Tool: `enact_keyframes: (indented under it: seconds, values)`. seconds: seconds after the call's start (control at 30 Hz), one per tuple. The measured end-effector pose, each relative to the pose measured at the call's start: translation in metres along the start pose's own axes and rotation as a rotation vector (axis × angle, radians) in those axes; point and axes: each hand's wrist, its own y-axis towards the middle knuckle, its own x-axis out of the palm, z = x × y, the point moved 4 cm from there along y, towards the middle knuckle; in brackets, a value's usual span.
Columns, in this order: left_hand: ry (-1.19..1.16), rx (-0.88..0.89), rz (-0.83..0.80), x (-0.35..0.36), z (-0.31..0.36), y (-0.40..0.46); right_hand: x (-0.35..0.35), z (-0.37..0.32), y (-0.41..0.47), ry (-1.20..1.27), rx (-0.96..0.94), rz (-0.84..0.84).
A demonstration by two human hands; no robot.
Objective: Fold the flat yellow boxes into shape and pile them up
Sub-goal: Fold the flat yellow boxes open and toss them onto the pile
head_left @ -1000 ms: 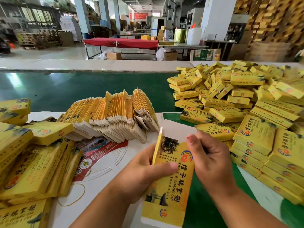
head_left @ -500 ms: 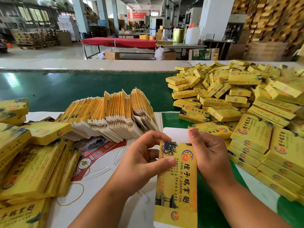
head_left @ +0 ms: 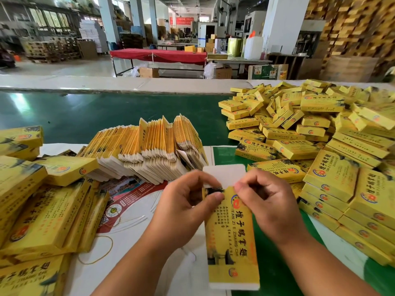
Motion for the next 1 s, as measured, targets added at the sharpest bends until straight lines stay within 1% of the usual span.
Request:
enact_keyframes:
  seconds: [0.1, 0.17, 0.23, 0.33, 0.47, 0.63, 0.8, 1.0]
  values:
    - [-0.098, -0.014, 0.057, -0.005, -0.001, 0.002, -0.001, 0.009, 0.002, 0.053, 0.111, -0.053]
    - [-0.069, -0.026, 0.064, -0.007, -0.003, 0.003, -0.001, 0.017, 0.003, 0.131, 0.215, -0.097]
    - [-0.054, -0.044, 0.052, -0.008, -0.005, 0.005, 0.001, 0.018, 0.004, 0.163, 0.265, -0.156]
    - [-0.028, -0.076, 0.031, -0.01, -0.008, 0.007, 0.001, 0.017, 0.005, 0.15, 0.248, -0.194]
    - [-0.074, -0.089, 0.031, -0.011, -0.011, 0.008, 0.001, 0.016, 0.006, 0.13, 0.233, -0.18]
    - [-0.022, -0.081, 0.049, -0.012, -0.015, 0.009, 0.0, 0.017, 0.004, 0.048, 0.207, -0.157]
    - [-0.03, -0.079, 0.05, -0.01, -0.013, 0.008, 0.0, 0.018, 0.003, 0.034, 0.2, -0.139]
    - [-0.006, -0.189, 0.08, -0.012, -0.014, 0.008, 0.002, 0.017, 0.003, -0.018, 0.206, -0.138]
